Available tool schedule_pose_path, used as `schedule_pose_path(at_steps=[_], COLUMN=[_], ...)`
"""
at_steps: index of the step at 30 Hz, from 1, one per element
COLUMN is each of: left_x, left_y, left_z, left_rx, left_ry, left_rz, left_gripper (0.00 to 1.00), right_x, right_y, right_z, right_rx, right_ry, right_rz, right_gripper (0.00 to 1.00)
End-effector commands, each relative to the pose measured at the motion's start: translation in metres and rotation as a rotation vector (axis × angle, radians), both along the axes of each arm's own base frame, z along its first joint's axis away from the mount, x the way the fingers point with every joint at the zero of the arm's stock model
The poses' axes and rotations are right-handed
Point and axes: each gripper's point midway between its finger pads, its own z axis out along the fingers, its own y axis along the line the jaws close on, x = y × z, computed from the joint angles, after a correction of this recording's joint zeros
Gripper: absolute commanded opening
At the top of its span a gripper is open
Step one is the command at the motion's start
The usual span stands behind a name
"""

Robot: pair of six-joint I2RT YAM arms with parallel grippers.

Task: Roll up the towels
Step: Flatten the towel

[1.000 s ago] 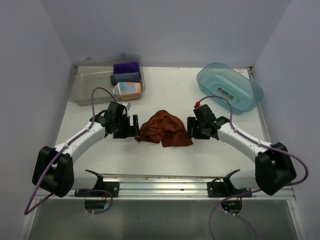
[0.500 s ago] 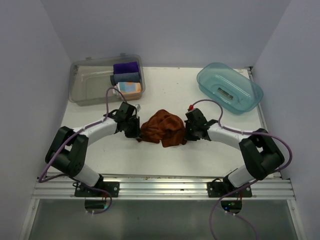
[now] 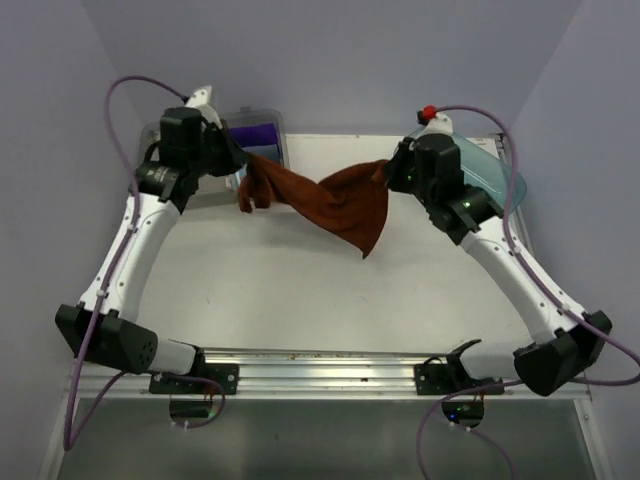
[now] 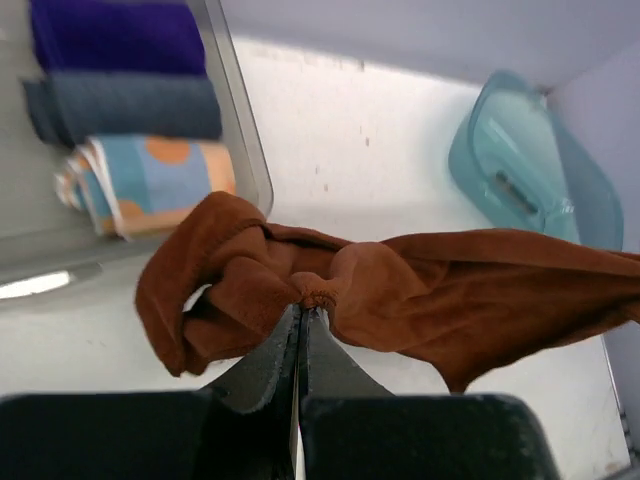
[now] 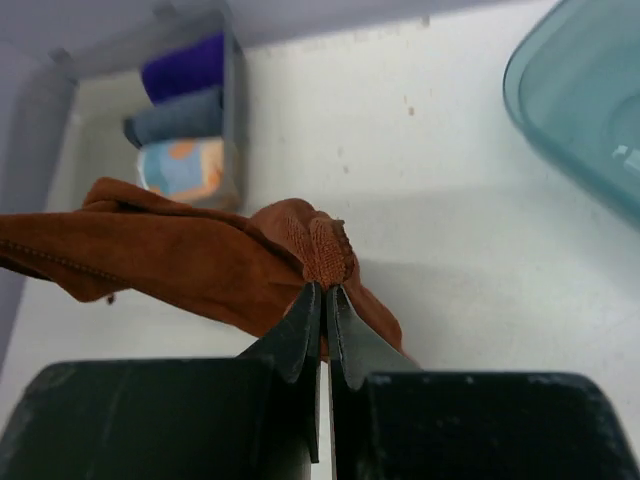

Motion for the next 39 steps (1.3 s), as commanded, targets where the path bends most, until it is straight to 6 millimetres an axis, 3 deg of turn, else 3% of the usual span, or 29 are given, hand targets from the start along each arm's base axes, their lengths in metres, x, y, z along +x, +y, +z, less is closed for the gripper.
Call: schedule_pose_path(at_steps=[1,4,5,6,7,8,9,10,11,12,13,15,16,17,18,20,22,25,30,32,36,39], left_x=[-0.027,-0.046,-0.051,-0.056,-0.066,-0.072,-0.079,-0.09,-0.096,-0.106,-0.11,-0.118,-0.115,-0.115,-0.113,-0.108,-0.107,-0.112,-0.122,-0.128,-0.138,-0.141], left_y=[0.028,0.039,0.04,0.041,0.043,0.043,0.043,0.04,0.039,0.04,0.04,0.038,0.033,0.031,0.028,0.028,0.039,0.053,0.059,0.067,0.096,0.13], left_z=[0.069,0.086,0.085,0.068,0.067,0.056,0.02,0.012,-0.007,-0.052,-0.069,-0.11,-0.121,-0.128,-0.131,-0.138,-0.141,-0.154,-0.194,-0.208,-0.225,-0.232], left_rx=[0.043,0.061,0.061,0.071,0.066,0.065,0.073,0.055,0.055,0.062,0.059,0.048,0.036,0.031,0.024,0.031,0.074,0.118,0.132,0.145,0.195,0.145], left_ry=[-0.134,-0.187,-0.188,-0.153,-0.164,-0.145,-0.068,-0.067,-0.029,0.073,0.105,0.213,0.247,0.267,0.28,0.306,0.322,0.355,0.469,0.518,0.588,0.631], left_rz=[0.032,0.061,0.061,0.057,0.053,0.053,0.045,0.022,0.014,0.014,0.015,0.018,0.005,-0.001,-0.007,-0.004,0.049,0.119,0.184,0.254,0.393,0.517], left_gripper=[0.0,0.0,0.0,0.0,0.0,0.0,0.0,0.1,0.28,0.72,0.8,0.86,0.86,0.86,0.86,0.85,0.83,0.79,0.76,0.76,0.79,0.81], right_x=[-0.02,-0.041,-0.046,-0.059,-0.064,-0.068,-0.074,-0.084,-0.088,-0.091,-0.094,-0.088,-0.081,-0.066,-0.058,-0.052,-0.05,-0.061,-0.08,-0.085,-0.096,-0.105], right_y=[-0.032,-0.054,-0.06,-0.07,-0.076,-0.079,-0.083,-0.088,-0.097,-0.103,-0.107,-0.108,-0.106,-0.098,-0.101,-0.097,-0.087,-0.086,-0.081,-0.084,-0.079,-0.07], right_z=[0.07,0.095,0.086,0.093,0.087,0.063,0.051,0.04,0.008,-0.005,-0.02,-0.041,-0.051,-0.067,-0.078,-0.1,-0.105,-0.123,-0.172,-0.183,-0.193,-0.202], right_rx=[-0.015,-0.008,-0.022,-0.013,-0.024,-0.051,-0.052,-0.056,-0.108,-0.117,-0.146,-0.19,-0.21,-0.242,-0.259,-0.308,-0.269,-0.248,-0.257,-0.27,-0.238,-0.183], right_ry=[-0.145,-0.216,-0.206,-0.233,-0.226,-0.183,-0.162,-0.145,-0.083,-0.052,-0.015,0.043,0.078,0.152,0.209,0.303,0.297,0.312,0.45,0.485,0.511,0.526], right_rz=[-0.064,-0.113,-0.128,-0.142,-0.155,-0.157,-0.165,-0.166,-0.204,-0.233,-0.244,-0.232,-0.219,-0.184,-0.195,-0.175,-0.135,-0.114,-0.07,-0.08,-0.048,-0.022], right_gripper=[0.0,0.0,0.0,0.0,0.0,0.0,0.0,0.0,0.0,0.0,0.17,0.36,0.49,0.5,0.5,0.46,0.46,0.48,0.5,0.51,0.59,0.6])
